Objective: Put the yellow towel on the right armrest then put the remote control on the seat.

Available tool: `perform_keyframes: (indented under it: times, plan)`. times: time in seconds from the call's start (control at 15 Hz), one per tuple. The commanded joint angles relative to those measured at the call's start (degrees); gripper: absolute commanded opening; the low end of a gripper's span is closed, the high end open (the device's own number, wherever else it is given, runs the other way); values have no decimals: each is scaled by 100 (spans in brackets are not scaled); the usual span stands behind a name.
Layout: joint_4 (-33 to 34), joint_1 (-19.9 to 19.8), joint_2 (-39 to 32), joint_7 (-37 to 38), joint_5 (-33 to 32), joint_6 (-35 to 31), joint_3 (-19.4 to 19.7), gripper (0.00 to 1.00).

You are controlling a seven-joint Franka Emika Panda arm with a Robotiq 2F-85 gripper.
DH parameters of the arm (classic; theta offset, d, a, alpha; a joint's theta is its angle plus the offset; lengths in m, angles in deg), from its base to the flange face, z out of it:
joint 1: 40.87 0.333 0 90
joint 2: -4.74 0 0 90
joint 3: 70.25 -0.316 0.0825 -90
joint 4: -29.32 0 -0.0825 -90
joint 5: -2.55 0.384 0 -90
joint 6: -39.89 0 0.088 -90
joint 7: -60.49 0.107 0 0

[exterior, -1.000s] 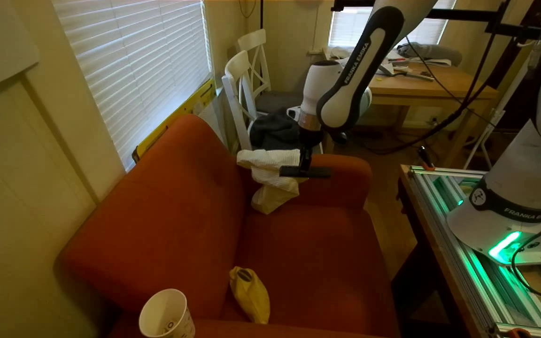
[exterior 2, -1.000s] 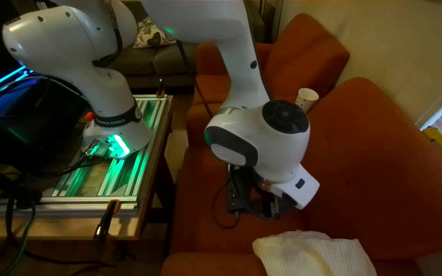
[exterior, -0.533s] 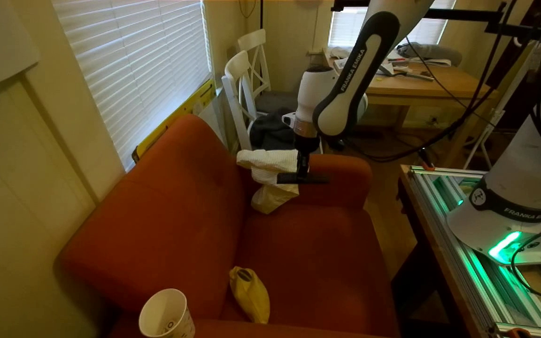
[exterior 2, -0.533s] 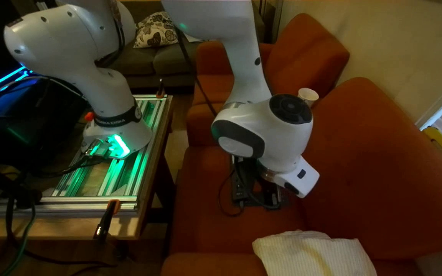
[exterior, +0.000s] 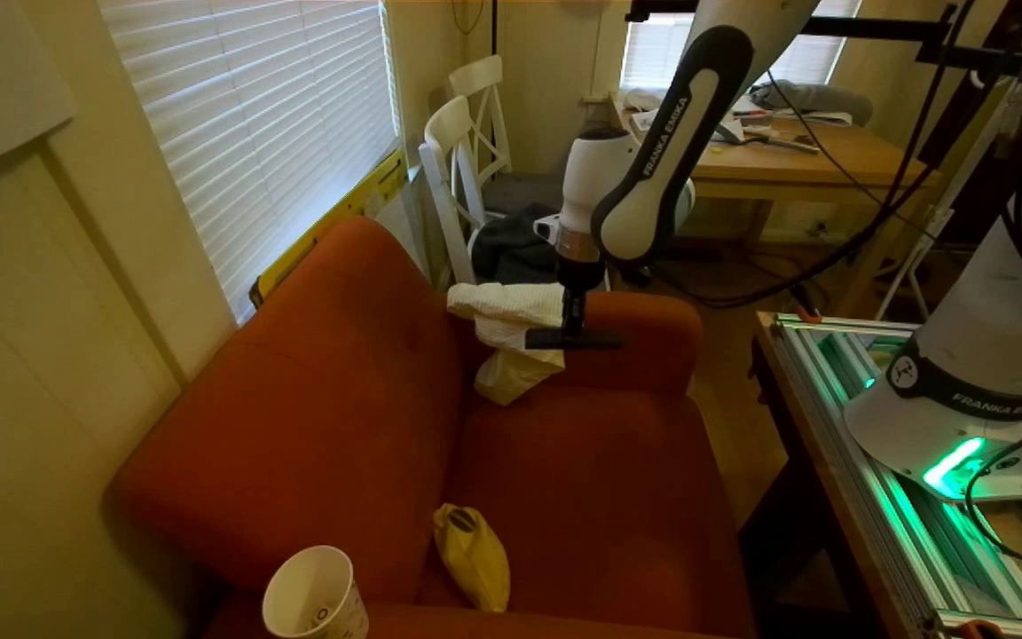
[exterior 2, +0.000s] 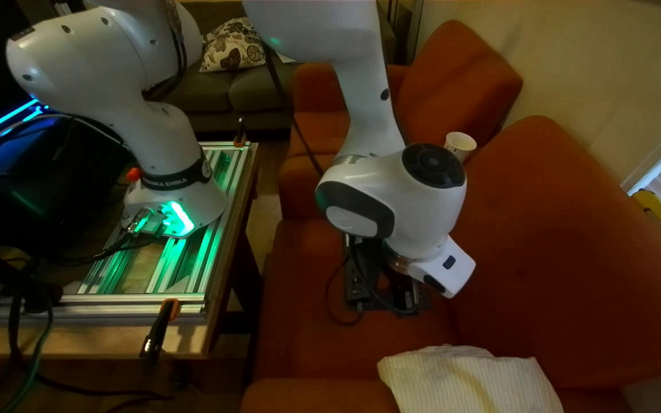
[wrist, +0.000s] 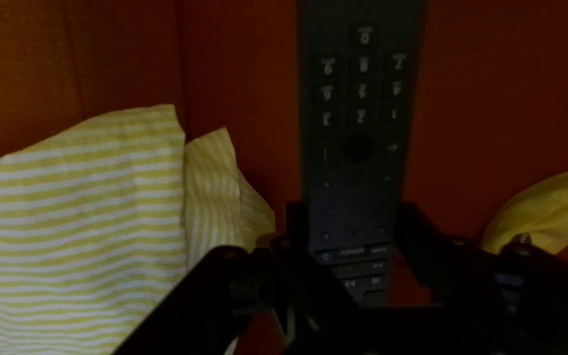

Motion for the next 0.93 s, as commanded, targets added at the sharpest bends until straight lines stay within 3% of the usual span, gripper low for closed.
perform_keyframes:
  times: [0.0,0.4,0.87]
  plan:
    - [130,301,-444,-41,160,-215,108,26]
    - [333,266,-1296,69,76,-852,-33,26]
    - [1057,208,-2388,409,-18,-1414,-72,26]
